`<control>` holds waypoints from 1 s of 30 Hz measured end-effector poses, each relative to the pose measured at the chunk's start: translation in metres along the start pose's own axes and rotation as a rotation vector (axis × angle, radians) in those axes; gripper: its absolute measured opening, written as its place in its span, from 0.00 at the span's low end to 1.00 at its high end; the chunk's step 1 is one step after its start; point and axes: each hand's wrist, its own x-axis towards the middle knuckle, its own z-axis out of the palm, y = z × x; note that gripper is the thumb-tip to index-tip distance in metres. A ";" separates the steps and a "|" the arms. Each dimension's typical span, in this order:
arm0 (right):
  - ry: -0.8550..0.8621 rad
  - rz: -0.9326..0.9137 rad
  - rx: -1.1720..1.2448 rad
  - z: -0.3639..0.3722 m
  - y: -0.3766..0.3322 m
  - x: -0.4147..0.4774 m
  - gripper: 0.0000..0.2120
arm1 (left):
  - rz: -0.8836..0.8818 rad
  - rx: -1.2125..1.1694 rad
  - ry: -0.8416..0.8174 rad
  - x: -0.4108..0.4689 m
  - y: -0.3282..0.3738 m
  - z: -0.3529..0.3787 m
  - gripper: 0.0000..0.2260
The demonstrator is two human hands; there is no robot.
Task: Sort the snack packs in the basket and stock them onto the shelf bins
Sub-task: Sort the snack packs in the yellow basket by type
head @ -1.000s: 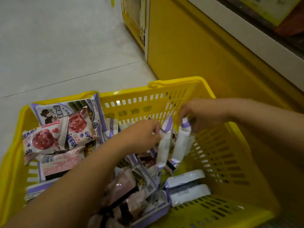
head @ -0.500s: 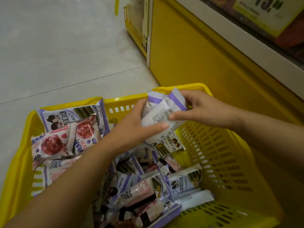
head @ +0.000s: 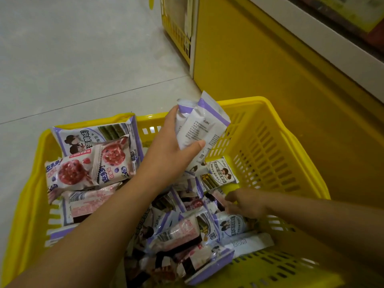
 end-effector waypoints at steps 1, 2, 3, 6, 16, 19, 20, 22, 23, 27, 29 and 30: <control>-0.032 0.010 -0.058 0.004 -0.002 0.002 0.22 | -0.001 0.002 -0.007 0.000 0.000 0.000 0.32; -0.076 0.014 -0.092 0.006 -0.003 0.002 0.21 | -0.003 0.010 -0.014 0.000 0.000 0.000 0.32; -0.131 0.011 -0.110 0.007 -0.001 0.002 0.20 | 0.000 0.029 -0.020 0.000 -0.001 0.000 0.33; -0.236 0.016 -0.100 0.010 0.000 0.000 0.17 | 0.009 0.102 -0.035 0.000 -0.004 0.000 0.34; 0.389 0.155 0.483 0.037 -0.001 0.038 0.33 | 0.018 0.140 -0.057 -0.001 -0.008 0.001 0.35; 0.358 0.196 0.561 0.042 -0.002 0.046 0.31 | 0.014 0.127 -0.069 -0.001 -0.008 0.000 0.35; 0.340 0.213 0.572 0.044 -0.001 0.048 0.30 | 0.012 0.120 -0.071 -0.001 -0.009 0.000 0.36; 0.318 0.252 0.554 0.046 0.000 0.051 0.24 | 0.017 0.111 -0.071 0.000 -0.010 0.000 0.36; 0.306 0.267 0.554 0.046 0.001 0.053 0.19 | 0.023 0.111 -0.071 0.000 -0.009 0.000 0.35; 0.298 0.238 0.588 0.043 0.001 0.050 0.11 | 0.049 0.113 -0.071 -0.001 -0.009 0.001 0.32; 0.371 0.178 0.416 0.032 -0.002 0.039 0.09 | 0.052 0.101 -0.073 -0.002 -0.009 0.002 0.31; 0.403 0.151 0.302 0.024 -0.005 0.030 0.09 | 0.054 0.100 -0.076 -0.002 -0.009 0.003 0.30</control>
